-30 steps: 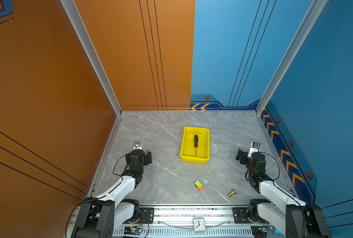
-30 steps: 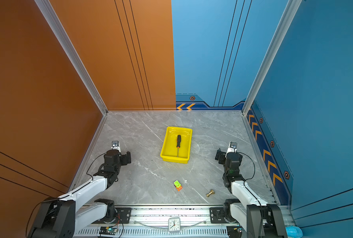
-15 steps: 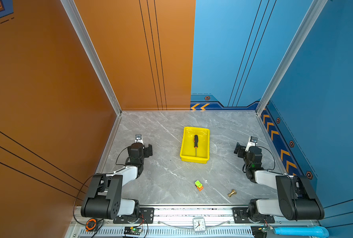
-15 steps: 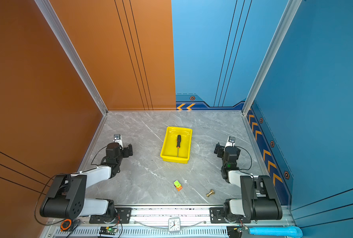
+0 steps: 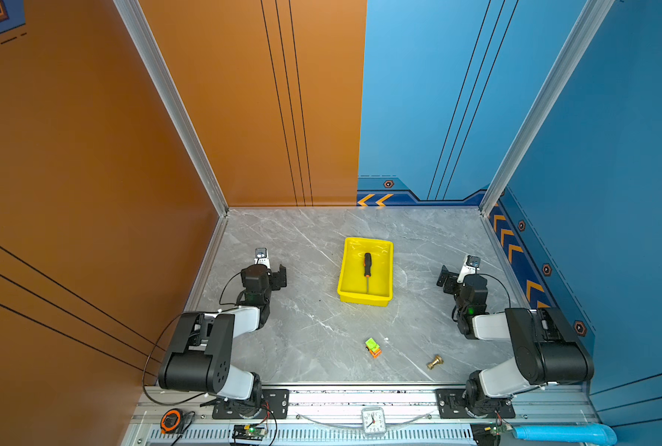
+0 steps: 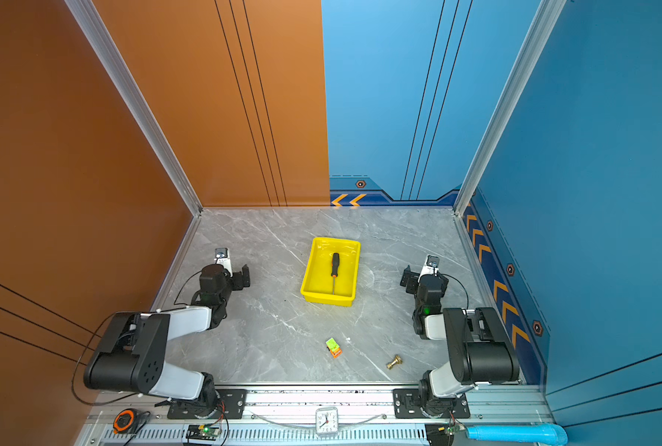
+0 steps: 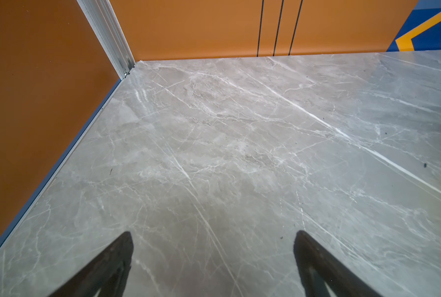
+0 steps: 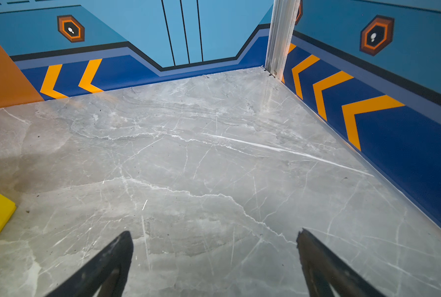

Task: Put the screwdriver in the bin
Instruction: Reset both arms

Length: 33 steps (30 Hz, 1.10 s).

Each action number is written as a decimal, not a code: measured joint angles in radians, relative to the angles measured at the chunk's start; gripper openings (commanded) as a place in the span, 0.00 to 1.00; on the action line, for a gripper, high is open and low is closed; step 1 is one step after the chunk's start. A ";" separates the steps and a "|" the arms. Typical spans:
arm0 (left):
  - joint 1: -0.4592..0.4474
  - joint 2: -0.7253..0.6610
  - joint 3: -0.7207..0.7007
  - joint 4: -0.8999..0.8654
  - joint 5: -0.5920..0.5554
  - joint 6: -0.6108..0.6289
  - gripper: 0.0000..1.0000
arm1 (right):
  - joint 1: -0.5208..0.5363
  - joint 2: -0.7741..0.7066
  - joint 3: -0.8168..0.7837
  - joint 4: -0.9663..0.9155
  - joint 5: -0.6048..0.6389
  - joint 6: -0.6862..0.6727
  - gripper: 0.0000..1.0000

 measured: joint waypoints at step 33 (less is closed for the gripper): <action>0.000 0.055 -0.047 0.193 0.005 0.010 0.98 | 0.057 0.005 0.032 -0.001 0.129 -0.026 1.00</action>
